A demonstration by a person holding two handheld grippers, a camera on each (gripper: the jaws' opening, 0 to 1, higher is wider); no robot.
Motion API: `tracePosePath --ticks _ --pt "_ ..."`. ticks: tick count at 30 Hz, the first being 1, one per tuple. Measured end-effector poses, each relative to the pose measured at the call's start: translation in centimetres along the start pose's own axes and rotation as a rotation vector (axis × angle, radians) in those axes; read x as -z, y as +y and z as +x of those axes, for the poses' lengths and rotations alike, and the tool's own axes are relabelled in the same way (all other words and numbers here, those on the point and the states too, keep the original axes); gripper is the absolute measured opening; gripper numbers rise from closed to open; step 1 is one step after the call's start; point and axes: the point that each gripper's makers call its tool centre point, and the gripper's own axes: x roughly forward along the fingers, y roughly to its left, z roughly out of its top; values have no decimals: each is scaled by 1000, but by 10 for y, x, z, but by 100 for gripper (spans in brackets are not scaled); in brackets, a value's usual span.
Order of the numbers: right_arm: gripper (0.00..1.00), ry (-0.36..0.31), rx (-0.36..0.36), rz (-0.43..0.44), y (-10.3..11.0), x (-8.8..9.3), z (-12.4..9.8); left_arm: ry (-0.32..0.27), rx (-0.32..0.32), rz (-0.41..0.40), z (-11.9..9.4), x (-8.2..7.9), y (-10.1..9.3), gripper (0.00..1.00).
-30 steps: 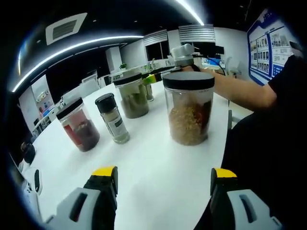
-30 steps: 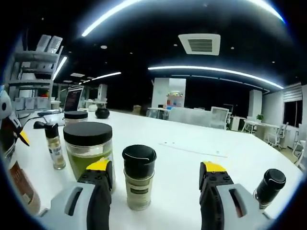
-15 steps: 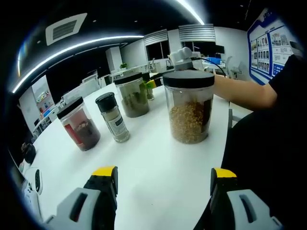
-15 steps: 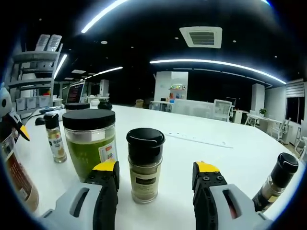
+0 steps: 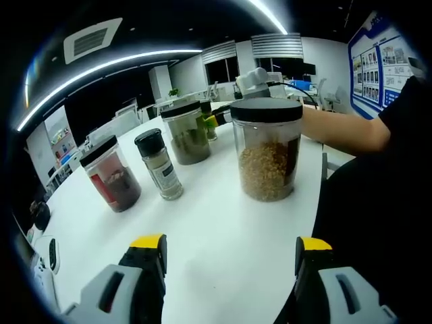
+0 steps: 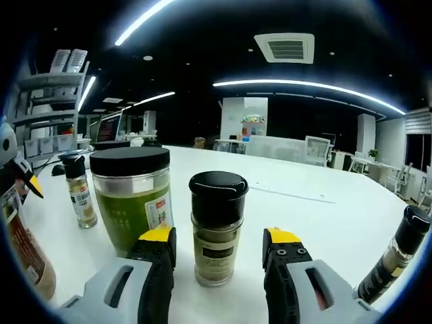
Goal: Pick up the mixed condiments and ingredients on the table and sort them into separate groups
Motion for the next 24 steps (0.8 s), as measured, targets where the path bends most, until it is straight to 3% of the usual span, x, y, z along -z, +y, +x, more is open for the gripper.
tracePosePath --ticks 24 --pt "43 2 -12 22 3 3 4 3 9 6 3 2 -2 76"
